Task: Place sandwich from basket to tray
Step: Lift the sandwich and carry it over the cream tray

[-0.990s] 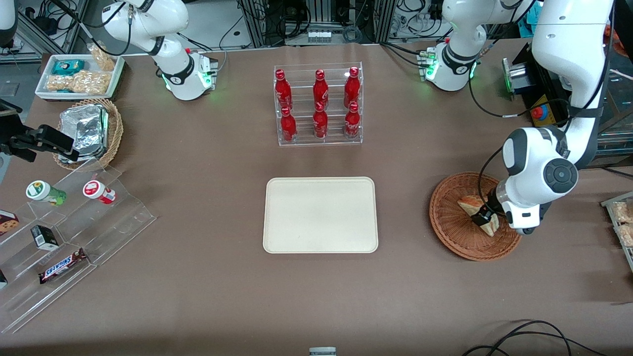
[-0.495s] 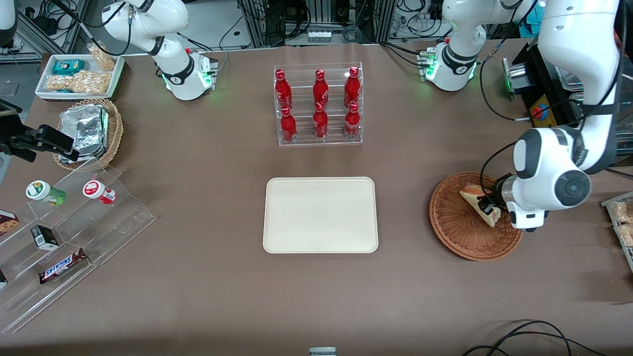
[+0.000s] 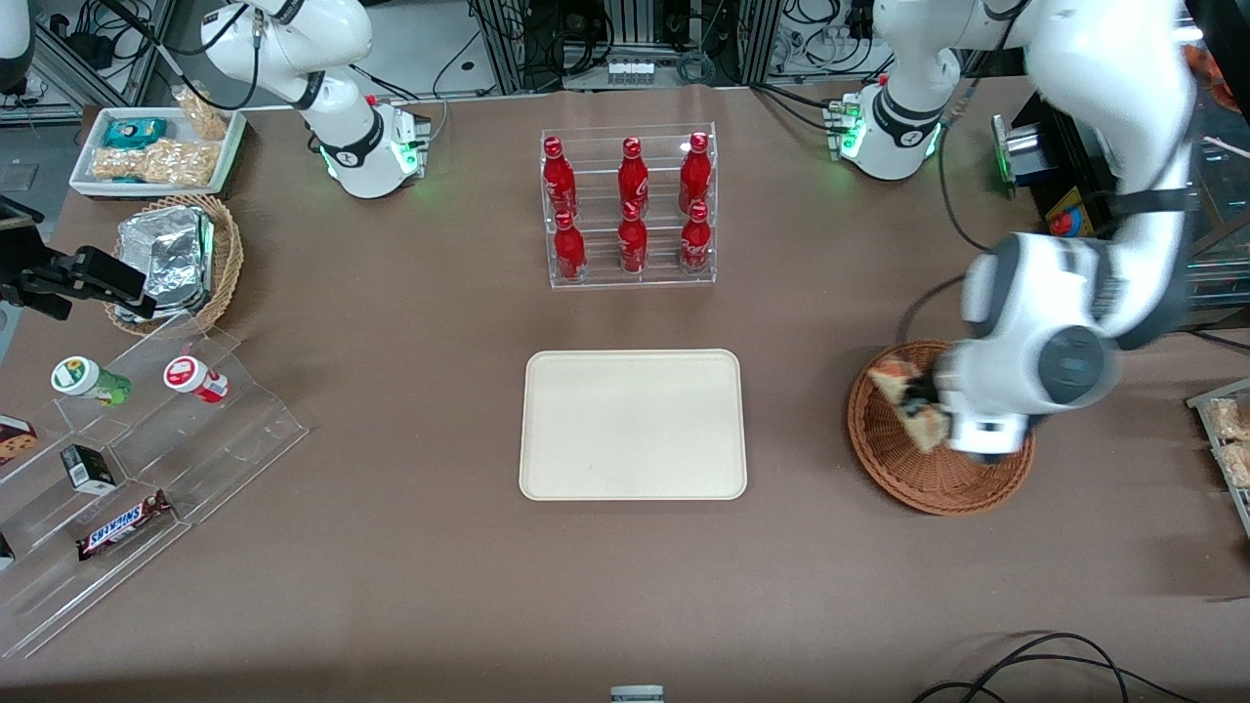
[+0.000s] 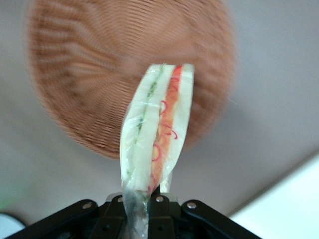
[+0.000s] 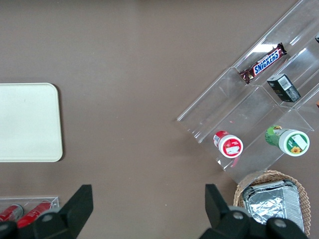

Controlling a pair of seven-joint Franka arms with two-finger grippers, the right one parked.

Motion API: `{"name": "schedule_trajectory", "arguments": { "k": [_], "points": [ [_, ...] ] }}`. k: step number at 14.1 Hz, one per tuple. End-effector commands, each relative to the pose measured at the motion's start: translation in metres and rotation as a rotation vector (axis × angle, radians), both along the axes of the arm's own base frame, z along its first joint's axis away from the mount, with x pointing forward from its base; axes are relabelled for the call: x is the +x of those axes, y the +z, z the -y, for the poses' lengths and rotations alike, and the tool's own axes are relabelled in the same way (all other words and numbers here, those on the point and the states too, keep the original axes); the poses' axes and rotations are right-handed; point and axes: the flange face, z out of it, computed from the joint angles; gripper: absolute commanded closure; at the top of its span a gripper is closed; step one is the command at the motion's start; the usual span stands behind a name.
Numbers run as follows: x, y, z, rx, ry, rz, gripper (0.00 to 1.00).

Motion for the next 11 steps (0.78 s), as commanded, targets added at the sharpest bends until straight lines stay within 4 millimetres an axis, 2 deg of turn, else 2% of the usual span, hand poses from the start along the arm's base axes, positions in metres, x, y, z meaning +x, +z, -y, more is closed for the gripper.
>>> {"name": "schedule_trajectory", "arguments": {
  "k": [1, 3, 4, 6, 9, 11],
  "points": [
    [-0.007, -0.015, 0.098, -0.022, -0.251, 0.088, 0.95],
    [-0.007, -0.027, 0.139, -0.066, -0.375, 0.136, 0.92],
    [-0.012, -0.032, 0.175, -0.089, -0.447, 0.166, 0.91],
    [-0.020, -0.050, 0.229, -0.117, -0.486, 0.191, 0.91],
    [-0.025, -0.070, 0.288, -0.128, -0.432, 0.218, 0.91],
    [-0.035, -0.081, 0.313, -0.124, -0.430, 0.223, 0.91]
  ]
}}
